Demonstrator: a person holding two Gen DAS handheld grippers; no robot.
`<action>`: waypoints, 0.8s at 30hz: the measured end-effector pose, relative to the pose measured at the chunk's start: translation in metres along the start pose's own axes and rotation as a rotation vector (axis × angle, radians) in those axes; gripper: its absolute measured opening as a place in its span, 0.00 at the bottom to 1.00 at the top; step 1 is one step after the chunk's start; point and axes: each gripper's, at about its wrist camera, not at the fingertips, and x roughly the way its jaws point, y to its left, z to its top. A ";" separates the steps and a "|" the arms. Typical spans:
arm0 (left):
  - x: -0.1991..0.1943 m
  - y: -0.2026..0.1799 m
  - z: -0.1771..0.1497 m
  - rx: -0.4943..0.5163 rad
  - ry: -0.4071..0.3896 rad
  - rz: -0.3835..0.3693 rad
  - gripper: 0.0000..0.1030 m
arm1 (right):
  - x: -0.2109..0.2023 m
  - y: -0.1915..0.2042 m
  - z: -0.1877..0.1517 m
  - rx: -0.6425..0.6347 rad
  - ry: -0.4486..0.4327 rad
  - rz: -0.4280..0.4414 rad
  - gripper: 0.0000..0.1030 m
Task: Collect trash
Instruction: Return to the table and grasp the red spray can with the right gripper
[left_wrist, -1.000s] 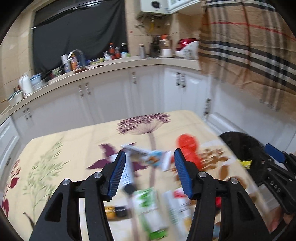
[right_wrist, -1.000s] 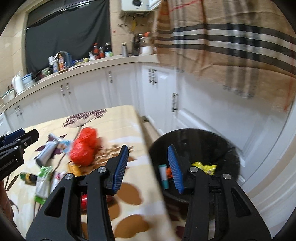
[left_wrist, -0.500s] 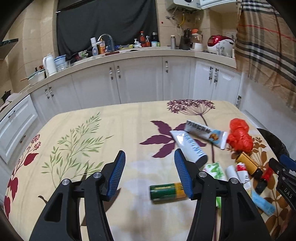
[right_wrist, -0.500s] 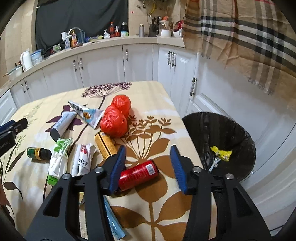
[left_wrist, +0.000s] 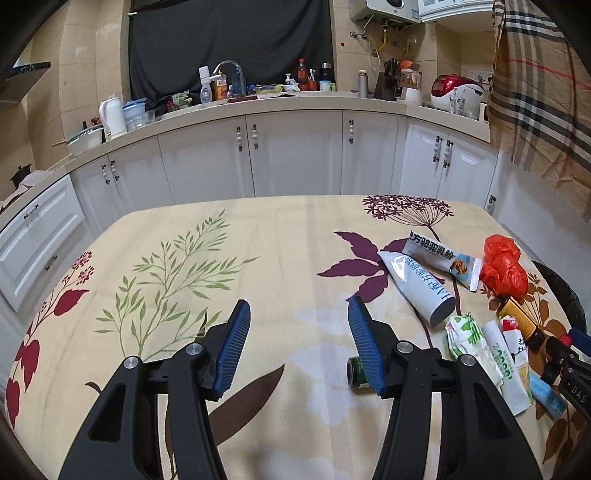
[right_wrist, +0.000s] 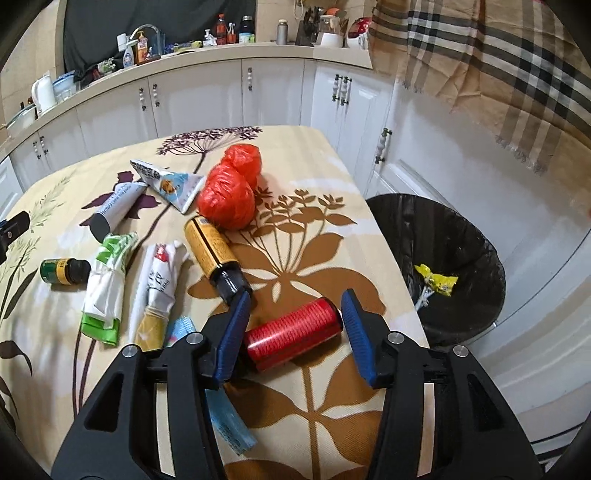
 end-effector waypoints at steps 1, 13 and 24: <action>0.000 0.000 0.000 -0.001 0.000 -0.002 0.53 | 0.000 -0.001 -0.001 0.002 0.001 0.000 0.49; 0.001 0.002 -0.004 -0.003 0.007 -0.017 0.53 | -0.022 -0.010 -0.011 0.021 -0.052 -0.009 0.54; 0.004 0.005 -0.003 -0.015 0.012 -0.016 0.53 | -0.018 -0.021 -0.030 0.087 0.028 0.014 0.54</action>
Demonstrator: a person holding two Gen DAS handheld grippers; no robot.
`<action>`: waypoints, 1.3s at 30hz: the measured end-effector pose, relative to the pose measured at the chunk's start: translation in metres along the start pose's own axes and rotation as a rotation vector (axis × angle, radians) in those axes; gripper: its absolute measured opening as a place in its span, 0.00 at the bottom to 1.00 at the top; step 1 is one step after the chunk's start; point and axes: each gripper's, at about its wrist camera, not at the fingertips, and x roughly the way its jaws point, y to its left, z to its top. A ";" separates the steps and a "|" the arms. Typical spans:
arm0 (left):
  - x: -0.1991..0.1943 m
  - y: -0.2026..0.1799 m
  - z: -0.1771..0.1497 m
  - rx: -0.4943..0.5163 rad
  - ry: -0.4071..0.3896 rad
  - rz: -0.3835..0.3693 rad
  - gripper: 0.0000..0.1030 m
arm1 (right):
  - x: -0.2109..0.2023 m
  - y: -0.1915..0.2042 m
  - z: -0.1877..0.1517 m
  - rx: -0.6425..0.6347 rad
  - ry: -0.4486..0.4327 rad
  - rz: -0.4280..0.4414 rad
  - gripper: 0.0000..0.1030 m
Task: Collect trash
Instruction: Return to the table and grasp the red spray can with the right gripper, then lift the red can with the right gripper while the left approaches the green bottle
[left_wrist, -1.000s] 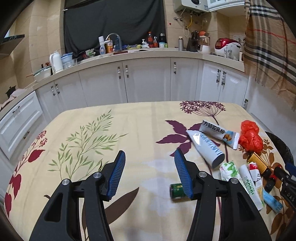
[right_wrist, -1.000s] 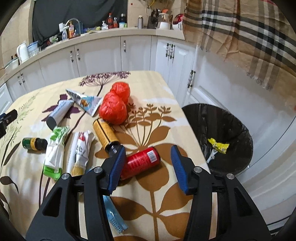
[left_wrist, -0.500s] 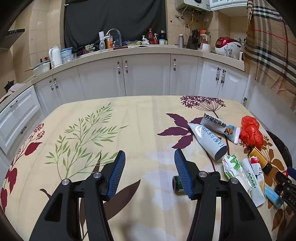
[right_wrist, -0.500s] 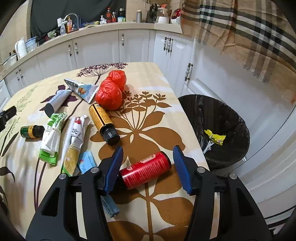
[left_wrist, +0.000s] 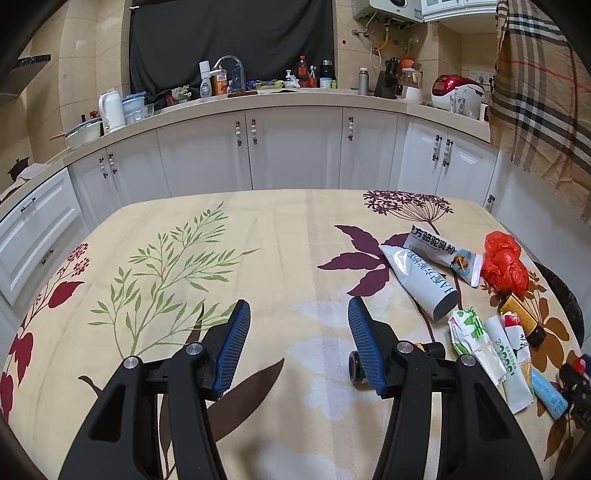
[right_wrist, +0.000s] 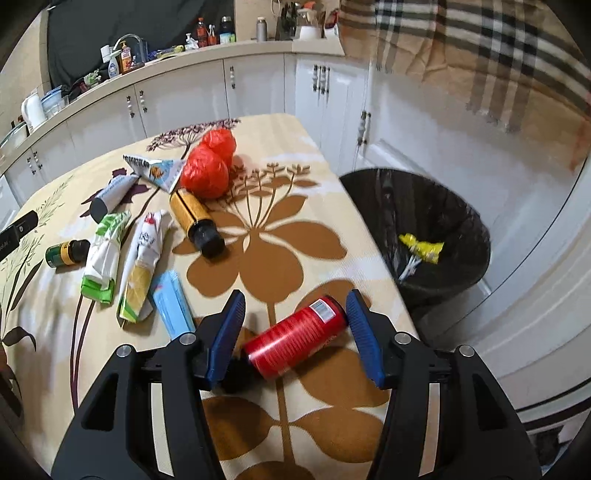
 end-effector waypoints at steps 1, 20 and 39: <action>0.000 0.000 0.000 -0.001 0.000 -0.001 0.53 | 0.001 0.000 -0.001 0.005 0.004 0.010 0.54; -0.001 -0.001 -0.006 0.005 0.005 -0.002 0.53 | -0.015 -0.007 -0.020 0.027 -0.023 0.002 0.51; -0.008 -0.017 -0.010 0.057 -0.001 -0.038 0.53 | -0.011 0.005 0.006 -0.043 -0.072 0.069 0.22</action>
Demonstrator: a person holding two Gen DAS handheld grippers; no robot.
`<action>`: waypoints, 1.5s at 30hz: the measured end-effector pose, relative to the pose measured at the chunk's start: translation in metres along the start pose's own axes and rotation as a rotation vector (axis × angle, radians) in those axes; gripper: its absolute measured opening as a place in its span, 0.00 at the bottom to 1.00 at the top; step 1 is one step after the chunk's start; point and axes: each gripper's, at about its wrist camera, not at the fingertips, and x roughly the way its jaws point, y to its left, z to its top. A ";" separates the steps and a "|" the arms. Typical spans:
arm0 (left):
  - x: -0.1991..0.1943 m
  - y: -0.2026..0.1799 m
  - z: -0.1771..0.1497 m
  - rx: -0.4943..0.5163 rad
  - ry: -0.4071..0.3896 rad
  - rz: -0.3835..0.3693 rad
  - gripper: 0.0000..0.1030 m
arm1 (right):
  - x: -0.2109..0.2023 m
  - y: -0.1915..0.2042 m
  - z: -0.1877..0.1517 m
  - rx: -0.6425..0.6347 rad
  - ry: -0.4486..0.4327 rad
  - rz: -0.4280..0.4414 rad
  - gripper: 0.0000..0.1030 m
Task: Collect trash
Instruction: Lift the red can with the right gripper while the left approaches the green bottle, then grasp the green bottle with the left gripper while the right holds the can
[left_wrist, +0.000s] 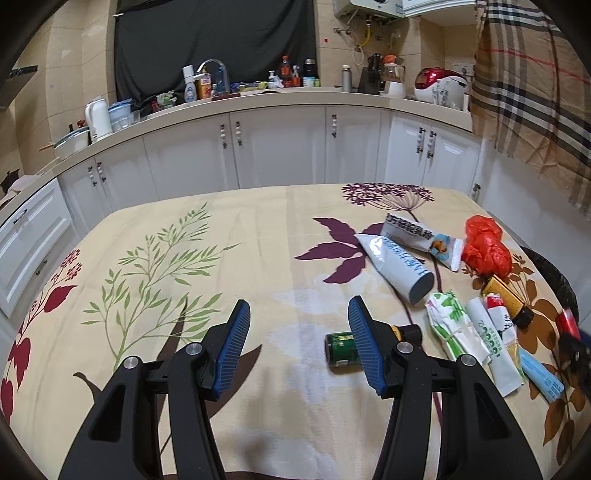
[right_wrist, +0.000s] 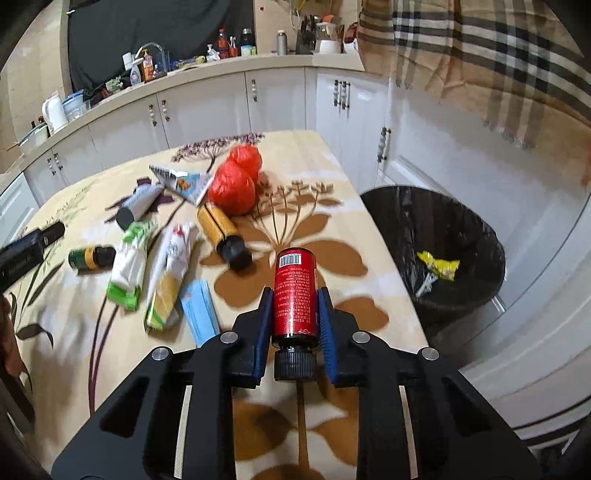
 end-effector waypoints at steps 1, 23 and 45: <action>0.001 -0.003 0.000 0.011 0.005 -0.013 0.57 | 0.000 -0.001 0.003 0.001 -0.005 0.002 0.22; 0.024 -0.052 -0.001 0.109 0.103 -0.007 0.75 | 0.012 -0.017 0.020 0.037 -0.020 0.063 0.22; 0.014 -0.060 0.007 0.096 0.085 -0.033 0.69 | 0.011 -0.030 0.028 0.060 -0.040 0.098 0.22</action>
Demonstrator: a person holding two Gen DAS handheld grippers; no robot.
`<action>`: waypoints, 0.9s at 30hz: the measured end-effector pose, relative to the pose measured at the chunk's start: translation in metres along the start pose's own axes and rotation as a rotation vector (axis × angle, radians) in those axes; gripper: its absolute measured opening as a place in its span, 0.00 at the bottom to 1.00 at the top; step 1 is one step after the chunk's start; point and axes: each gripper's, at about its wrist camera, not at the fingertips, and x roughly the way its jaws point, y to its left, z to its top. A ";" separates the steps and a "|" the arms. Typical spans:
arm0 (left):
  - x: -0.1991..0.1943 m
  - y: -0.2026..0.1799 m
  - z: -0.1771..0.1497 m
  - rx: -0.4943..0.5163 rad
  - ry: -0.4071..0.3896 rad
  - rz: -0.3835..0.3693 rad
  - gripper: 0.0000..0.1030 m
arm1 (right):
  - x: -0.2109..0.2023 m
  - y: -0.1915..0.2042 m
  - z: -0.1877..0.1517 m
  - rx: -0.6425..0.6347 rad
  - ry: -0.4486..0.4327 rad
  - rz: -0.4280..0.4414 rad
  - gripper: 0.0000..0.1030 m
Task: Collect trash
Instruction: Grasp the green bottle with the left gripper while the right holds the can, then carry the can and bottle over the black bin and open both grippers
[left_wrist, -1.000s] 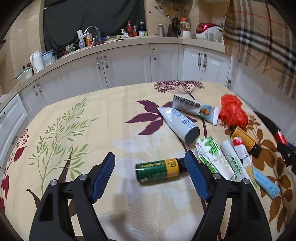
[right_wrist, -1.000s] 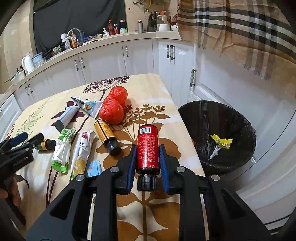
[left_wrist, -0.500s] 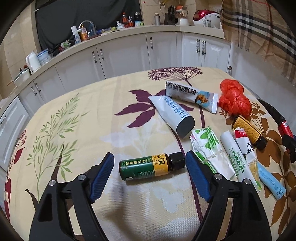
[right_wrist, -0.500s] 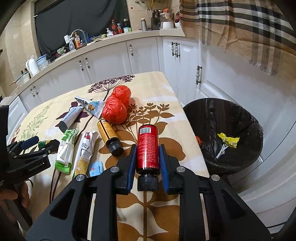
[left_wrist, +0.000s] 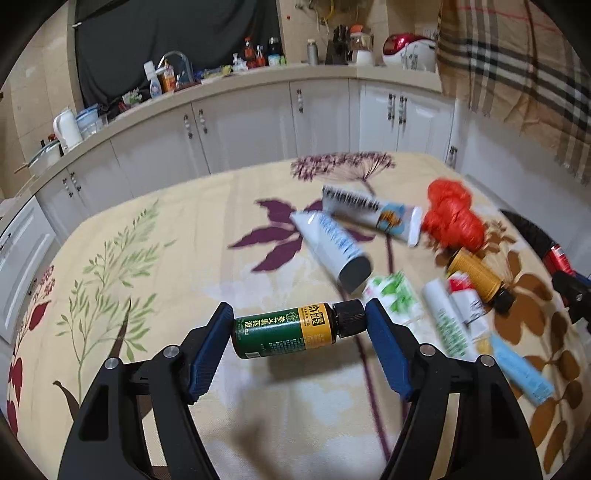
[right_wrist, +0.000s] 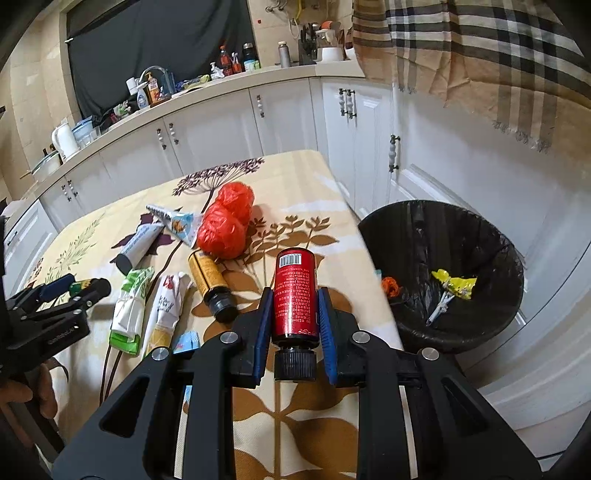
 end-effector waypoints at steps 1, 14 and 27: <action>-0.005 -0.002 0.004 -0.003 -0.017 -0.010 0.69 | -0.002 -0.002 0.002 0.002 -0.009 -0.005 0.22; -0.024 -0.070 0.057 0.039 -0.196 -0.130 0.69 | -0.012 -0.051 0.029 0.020 -0.126 -0.169 0.22; -0.008 -0.167 0.088 0.134 -0.279 -0.198 0.69 | 0.006 -0.105 0.051 0.041 -0.192 -0.323 0.22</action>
